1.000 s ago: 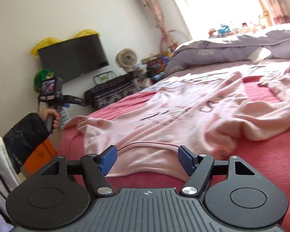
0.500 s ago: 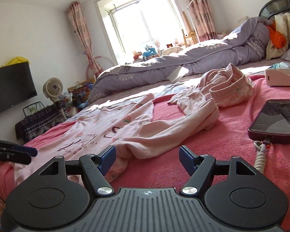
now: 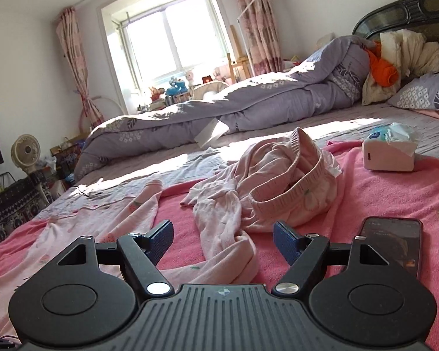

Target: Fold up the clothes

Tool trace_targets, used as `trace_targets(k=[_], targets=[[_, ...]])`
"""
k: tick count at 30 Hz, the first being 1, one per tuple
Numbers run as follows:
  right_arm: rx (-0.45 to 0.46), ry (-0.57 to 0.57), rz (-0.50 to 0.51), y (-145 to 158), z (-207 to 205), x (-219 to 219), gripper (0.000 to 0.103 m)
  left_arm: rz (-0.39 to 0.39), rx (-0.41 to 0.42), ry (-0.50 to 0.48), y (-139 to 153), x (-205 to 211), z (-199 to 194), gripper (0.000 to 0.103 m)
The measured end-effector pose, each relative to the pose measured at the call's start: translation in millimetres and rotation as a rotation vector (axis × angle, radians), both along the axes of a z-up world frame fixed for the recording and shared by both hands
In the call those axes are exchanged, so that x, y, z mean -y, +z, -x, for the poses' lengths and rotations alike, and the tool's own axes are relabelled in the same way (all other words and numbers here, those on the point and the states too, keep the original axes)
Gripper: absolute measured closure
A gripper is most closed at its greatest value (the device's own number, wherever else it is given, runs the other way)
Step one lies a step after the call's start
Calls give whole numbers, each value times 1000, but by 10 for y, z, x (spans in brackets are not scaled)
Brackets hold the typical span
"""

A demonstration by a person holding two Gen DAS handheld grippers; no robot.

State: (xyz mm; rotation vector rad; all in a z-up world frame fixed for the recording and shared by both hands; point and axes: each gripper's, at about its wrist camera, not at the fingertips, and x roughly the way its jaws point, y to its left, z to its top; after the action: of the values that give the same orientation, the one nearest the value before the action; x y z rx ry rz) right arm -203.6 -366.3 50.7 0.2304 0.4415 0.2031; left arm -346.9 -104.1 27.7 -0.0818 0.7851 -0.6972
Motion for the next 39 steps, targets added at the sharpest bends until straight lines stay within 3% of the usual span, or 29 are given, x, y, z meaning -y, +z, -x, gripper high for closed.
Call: trace_targets(k=[4, 5, 6, 7, 10, 14, 18, 21, 24, 26, 28, 29, 30, 31, 33, 36, 39], targets=[[-169, 11, 116, -128, -700, -319, 28, 5, -4, -113, -37, 104, 80, 14], [-211, 1, 135, -204, -836, -384, 34, 16, -16, -144, -48, 114, 98, 14], [-244, -8, 138, -284, -935, -430, 56, 16, -18, -159, -58, 120, 113, 14], [-271, -17, 129, -368, -1006, -460, 68, 10, -15, -164, -67, 123, 125, 14], [-236, -61, 83, -409, -967, -450, 87, 3, -15, -177, -76, 119, 147, 14], [-117, -198, 73, -197, -766, -265, 90, -2, -12, -185, -82, 111, 156, 14], [-23, -352, 34, 70, -592, 31, 91, 0, -7, -189, -86, 102, 148, 13], [50, -394, 22, 277, -480, 101, 91, 3, -14, -194, -68, 50, 174, 13], [109, -261, 25, 439, -384, -58, 90, 54, -75, -207, -31, -119, 190, 13], [129, -72, 42, 458, -297, -257, 88, 132, -112, -200, 25, -335, 223, 13], [131, 94, 67, 436, -213, -456, 78, 167, -78, -166, 138, -569, 306, 13], [115, 138, 88, 396, -177, -547, 62, 182, -58, -148, 198, -688, 351, 13], [100, 164, 102, 347, -147, -607, 46, 184, -32, -123, 262, -786, 379, 12], [88, 176, 107, 296, -122, -629, 41, 178, -4, -93, 328, -873, 398, 11], [59, 195, 93, 212, -74, -607, 39, 154, 52, -24, 453, -1034, 410, 7], [40, 186, 65, 155, -17, -464, 38, 37, 107, 151, 530, -1141, 275, 6], [20, 117, 64, 154, -32, -267, 38, -60, 85, 341, 471, -1191, -24, 6]])
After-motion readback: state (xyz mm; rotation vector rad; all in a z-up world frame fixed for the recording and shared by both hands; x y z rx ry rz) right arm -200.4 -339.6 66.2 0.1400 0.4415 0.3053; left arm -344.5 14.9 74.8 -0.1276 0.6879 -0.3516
